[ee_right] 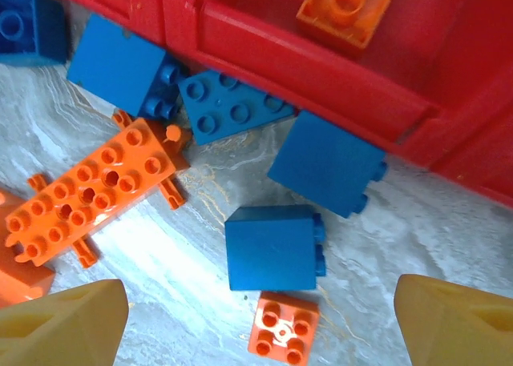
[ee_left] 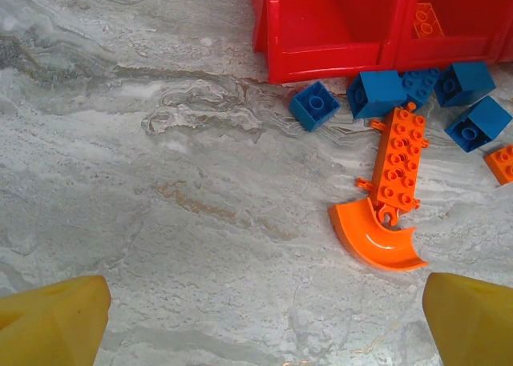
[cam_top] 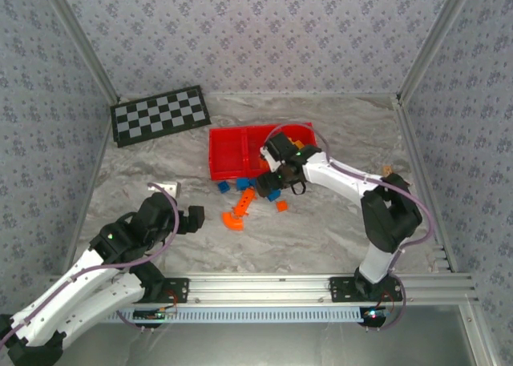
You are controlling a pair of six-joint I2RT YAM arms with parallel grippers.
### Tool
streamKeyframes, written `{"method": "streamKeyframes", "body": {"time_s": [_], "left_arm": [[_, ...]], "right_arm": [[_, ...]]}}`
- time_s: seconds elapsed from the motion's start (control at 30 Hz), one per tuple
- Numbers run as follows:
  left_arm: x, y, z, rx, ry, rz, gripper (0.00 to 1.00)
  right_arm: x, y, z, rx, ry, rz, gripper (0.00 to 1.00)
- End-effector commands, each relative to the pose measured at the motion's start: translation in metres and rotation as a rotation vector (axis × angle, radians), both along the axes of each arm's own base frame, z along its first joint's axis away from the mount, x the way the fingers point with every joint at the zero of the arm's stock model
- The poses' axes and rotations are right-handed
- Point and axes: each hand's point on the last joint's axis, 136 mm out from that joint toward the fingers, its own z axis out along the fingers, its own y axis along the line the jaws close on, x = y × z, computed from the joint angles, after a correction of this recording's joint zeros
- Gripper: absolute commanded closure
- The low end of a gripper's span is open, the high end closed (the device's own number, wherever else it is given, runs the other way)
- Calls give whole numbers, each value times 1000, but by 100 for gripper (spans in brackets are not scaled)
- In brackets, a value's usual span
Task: Sort the legos into containers by color
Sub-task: Pick up the lego from the center of the table.
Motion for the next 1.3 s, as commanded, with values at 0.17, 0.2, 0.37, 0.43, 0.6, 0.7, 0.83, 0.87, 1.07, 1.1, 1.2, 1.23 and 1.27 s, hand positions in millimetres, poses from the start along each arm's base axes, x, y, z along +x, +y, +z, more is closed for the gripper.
{"method": "streamKeyframes", "body": {"time_s": [0.17, 0.2, 0.37, 0.43, 0.6, 0.7, 0.83, 0.87, 1.07, 1.1, 1.2, 1.23, 1.27], "left_arm": [[2, 0, 20, -22, -38, 4, 0], [2, 0, 20, -21, -38, 4, 0], [3, -1, 19, -20, -37, 5, 0], [3, -1, 18, -18, -35, 4, 0], [2, 0, 18, -17, -33, 5, 0], [2, 0, 19, -19, -35, 6, 0], [2, 0, 18, -19, -34, 5, 0], [2, 0, 18, -19, -34, 6, 0], [2, 0, 17, -18, -31, 8, 0], [2, 0, 17, -18, -31, 8, 0], [3, 0, 17, -17, -32, 8, 0], [2, 0, 17, -18, -32, 9, 0], [3, 1, 18, -19, -34, 10, 0]], "right_arm": [[-4, -4, -35, -165, 22, 19, 14], [-5, -6, -38, -180, 27, 12, 15], [-7, -6, -49, -228, 37, 11, 20], [-7, -7, -52, -231, 41, 6, 22], [-5, -6, -59, -243, 51, 4, 28], [-3, -5, -61, -251, 51, 2, 31], [0, -5, -61, -261, 47, 0, 36], [0, -6, -61, -268, 45, -1, 38], [1, -7, -54, -297, 24, 2, 54], [1, -7, -53, -303, 21, 5, 57], [0, -4, -44, -311, 8, 13, 64], [-1, -2, -39, -308, 4, 17, 69], [-2, 0, -33, -304, -2, 23, 71]]}}
